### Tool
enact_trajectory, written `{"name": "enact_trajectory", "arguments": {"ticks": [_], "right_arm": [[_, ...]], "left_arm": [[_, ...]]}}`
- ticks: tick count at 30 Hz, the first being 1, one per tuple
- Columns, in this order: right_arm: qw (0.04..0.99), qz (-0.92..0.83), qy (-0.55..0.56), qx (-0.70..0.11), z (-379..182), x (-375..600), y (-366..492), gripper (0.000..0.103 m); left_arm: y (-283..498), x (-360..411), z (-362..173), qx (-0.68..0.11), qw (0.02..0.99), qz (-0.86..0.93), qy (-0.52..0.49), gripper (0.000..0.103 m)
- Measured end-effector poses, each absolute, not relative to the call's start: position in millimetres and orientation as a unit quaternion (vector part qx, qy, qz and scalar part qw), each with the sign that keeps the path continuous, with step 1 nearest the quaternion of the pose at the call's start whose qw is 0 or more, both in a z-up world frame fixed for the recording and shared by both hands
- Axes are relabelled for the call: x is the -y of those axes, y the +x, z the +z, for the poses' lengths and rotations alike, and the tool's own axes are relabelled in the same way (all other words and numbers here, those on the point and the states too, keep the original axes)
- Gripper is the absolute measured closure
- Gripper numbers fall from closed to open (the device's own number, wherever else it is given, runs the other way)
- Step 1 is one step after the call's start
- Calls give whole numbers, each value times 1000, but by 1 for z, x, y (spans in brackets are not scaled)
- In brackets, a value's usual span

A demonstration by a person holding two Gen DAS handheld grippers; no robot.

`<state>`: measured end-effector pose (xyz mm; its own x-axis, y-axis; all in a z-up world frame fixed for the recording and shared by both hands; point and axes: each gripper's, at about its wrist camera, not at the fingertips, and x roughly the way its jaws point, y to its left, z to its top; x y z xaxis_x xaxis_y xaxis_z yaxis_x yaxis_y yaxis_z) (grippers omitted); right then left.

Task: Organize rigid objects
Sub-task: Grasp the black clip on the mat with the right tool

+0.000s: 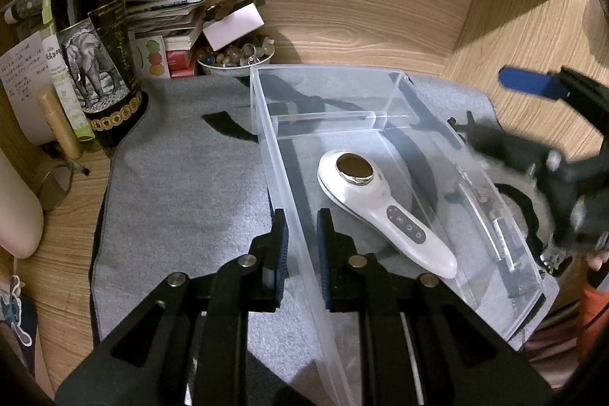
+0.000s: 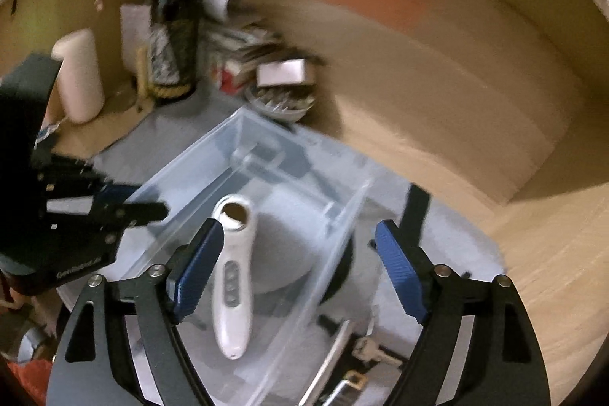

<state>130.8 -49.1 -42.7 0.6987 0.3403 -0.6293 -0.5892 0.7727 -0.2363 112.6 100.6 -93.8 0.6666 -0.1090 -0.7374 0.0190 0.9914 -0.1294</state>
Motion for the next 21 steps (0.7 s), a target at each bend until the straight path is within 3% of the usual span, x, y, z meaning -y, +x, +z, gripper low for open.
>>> {"name": "enact_trajectory", "arguments": {"ticks": [9,21], "right_arm": [[922,199,-180,-278,-28,83,167,16],[911,147,-97,-373,-81,137,239,16]], "left_arm": [[113,-101,-94,-407,911,-35,-55,90],[113,-100,-94,-406,912,-34,-52,90]]}}
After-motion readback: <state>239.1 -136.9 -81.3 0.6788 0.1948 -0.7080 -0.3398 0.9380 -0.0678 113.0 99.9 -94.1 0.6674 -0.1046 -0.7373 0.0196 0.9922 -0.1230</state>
